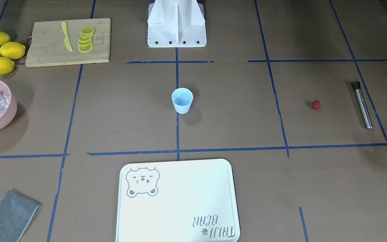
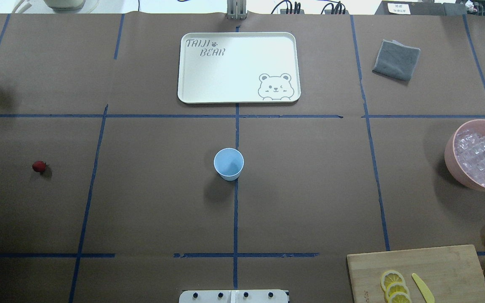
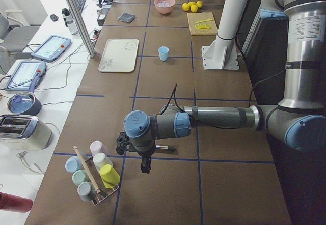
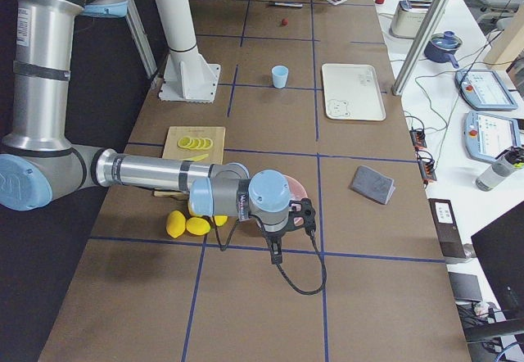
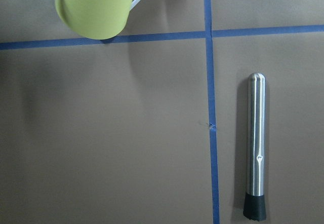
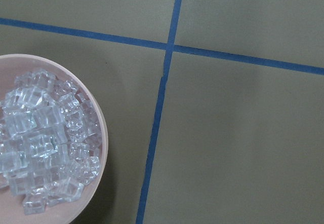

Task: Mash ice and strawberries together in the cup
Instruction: 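Lower the right gripper into the pink bowl of ice cubes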

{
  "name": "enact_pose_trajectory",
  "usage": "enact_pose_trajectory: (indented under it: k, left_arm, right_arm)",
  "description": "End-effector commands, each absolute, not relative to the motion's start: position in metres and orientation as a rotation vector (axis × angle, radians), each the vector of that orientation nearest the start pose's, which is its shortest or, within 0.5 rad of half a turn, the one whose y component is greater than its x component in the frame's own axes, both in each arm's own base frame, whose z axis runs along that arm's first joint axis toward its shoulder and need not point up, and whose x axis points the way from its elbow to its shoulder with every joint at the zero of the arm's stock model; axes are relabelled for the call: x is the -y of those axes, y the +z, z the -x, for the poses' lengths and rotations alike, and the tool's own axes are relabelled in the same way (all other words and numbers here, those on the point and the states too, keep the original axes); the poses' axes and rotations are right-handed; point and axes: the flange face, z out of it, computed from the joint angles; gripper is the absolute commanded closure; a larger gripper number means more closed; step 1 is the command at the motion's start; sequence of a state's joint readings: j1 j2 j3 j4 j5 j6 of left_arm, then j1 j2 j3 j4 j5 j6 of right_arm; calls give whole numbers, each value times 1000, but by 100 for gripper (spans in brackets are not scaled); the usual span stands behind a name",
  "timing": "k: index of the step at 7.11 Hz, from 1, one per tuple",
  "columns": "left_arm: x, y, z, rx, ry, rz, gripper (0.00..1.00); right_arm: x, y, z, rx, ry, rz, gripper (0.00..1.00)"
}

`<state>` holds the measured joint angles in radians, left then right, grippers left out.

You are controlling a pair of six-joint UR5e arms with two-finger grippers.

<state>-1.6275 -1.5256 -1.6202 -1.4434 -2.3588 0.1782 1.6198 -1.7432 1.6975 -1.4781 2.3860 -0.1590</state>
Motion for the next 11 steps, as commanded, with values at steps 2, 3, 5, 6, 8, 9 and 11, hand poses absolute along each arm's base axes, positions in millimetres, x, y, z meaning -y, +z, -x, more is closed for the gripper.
enact_pose_trajectory:
  k: [2, 3, 5, 6, 8, 9, 11]
  left_arm:
    - [464, 664, 90, -793, 80, -7, 0]
    - [469, 656, 90, -786, 101, -61, 0]
    - [473, 656, 90, -778, 112, -88, 0]
    - [469, 658, 89, -785, 102, -79, 0]
    - [468, 652, 90, -783, 106, -95, 0]
    - [467, 654, 90, -783, 107, -93, 0]
    - [474, 655, 86, -760, 118, -84, 0]
  right_arm:
    - [421, 658, -81, 812, -119, -134, 0]
    - [420, 657, -80, 813, -119, -138, 0]
    - [421, 652, -80, 814, -128, -156, 0]
    - [424, 649, -80, 806, -131, -159, 0]
    - [443, 639, -77, 766, -156, -180, 0]
    - [440, 638, -74, 776, -160, -176, 0]
    - [444, 630, -57, 788, -190, -192, 0]
